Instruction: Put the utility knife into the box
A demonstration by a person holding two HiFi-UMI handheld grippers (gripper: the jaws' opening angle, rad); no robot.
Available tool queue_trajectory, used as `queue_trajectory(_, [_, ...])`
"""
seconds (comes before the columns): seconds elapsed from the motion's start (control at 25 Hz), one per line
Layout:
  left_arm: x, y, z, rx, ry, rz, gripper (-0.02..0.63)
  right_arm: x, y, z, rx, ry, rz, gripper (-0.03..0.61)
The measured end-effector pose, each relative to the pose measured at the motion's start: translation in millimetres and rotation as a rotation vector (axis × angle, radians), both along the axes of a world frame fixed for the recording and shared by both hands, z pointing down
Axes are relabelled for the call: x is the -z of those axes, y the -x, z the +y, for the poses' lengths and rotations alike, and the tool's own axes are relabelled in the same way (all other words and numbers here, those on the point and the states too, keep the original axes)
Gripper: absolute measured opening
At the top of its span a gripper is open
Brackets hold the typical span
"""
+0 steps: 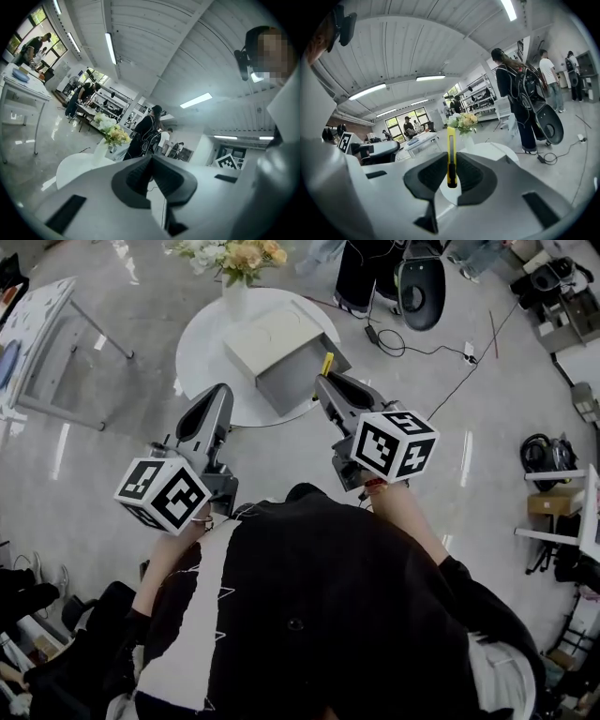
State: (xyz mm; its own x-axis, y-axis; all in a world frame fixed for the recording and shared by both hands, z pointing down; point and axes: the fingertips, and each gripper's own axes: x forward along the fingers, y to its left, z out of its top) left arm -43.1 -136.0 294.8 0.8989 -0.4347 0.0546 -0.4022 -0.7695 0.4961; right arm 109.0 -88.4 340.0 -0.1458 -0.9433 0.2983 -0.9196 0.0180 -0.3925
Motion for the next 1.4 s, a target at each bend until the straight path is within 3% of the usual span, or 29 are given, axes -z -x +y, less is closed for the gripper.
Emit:
queue_trajectory(0.24, [-38.9, -7.0, -18.3, 0.016, 0.059, -0.045, 0.012, -35.8, -8.7, -10.6, -0.016, 0.078, -0.019, 0.06])
queue_trajectory(0.52, [-71.7, -6.8, -60.2, 0.099, 0.097, -0.099, 0.012, -75.3, -34.8, -40.7, -0.018, 0.173, -0.038, 0.06])
queue_trajectory(0.96, [-80.4, -8.0, -101.0, 0.177, 0.143, -0.123, 0.012, -101.2, -55.3, -91.5, 0.043, 0.262, -0.075, 0.061])
queue_trajectory(1.4, [-78.0, -2.5, -129.1, 0.257, 0.148, -0.122, 0.012, -153.9, -71.4, -110.4, 0.114, 0.428, 0.006, 0.061])
